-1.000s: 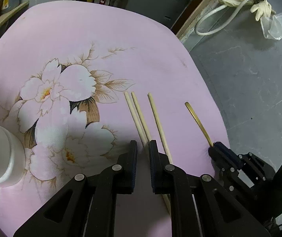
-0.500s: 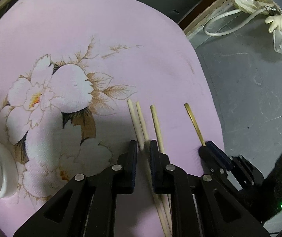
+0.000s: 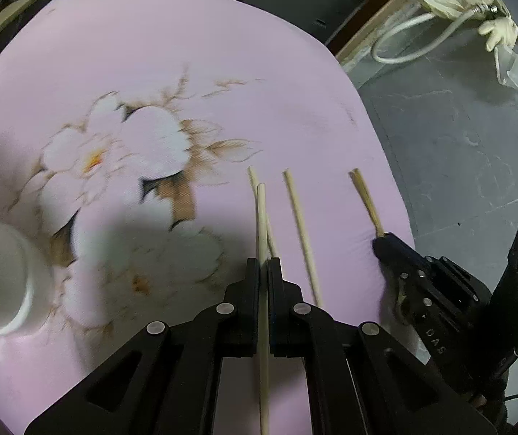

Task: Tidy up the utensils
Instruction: 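Lift the chopstick with the left tool while the right tool lifts the gold spoon, then carry the chopstick and gold spoon over the white caddy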

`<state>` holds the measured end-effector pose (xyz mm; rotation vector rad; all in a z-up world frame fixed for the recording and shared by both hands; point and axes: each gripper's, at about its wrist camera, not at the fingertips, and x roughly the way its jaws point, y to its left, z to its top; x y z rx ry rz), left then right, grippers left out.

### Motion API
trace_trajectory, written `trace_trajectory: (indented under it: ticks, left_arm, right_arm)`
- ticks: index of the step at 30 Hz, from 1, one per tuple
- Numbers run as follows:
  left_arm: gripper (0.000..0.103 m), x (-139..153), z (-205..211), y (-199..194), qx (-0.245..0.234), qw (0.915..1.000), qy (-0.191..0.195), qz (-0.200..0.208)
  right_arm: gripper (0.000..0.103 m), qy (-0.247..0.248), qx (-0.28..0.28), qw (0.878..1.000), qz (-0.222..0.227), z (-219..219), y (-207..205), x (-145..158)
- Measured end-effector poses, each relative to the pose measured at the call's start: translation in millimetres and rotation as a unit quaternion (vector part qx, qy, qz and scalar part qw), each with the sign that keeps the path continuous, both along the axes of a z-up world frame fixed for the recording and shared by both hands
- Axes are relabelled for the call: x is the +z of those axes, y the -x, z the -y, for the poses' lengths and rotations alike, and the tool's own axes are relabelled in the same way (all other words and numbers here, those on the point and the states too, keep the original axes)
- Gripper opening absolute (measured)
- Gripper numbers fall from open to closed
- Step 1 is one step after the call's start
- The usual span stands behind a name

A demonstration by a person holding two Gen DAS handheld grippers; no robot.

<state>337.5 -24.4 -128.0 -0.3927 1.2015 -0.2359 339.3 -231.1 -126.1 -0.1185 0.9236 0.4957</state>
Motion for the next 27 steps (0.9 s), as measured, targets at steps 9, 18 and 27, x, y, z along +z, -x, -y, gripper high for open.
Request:
trace_trajectory:
  ticks: [9,18,27]
  left_arm:
    - [0.002,31,-3,39,0.024,0.9927,0.005,0.118]
    - [0.002,61,1,60,0.043,0.9736,-0.027,0.222]
    - [0.002,95,2,59,0.057,0.9557,-0.034,0.287]
  right_arm:
    - [0.002,-0.065,-0.010,0.995,0.070,8,26,21]
    - [0.002,-0.105,-0.029,0.985,0.131,8,35,47]
    - [0.002,-0.131,-0.025,0.975,0.177,0,35,84]
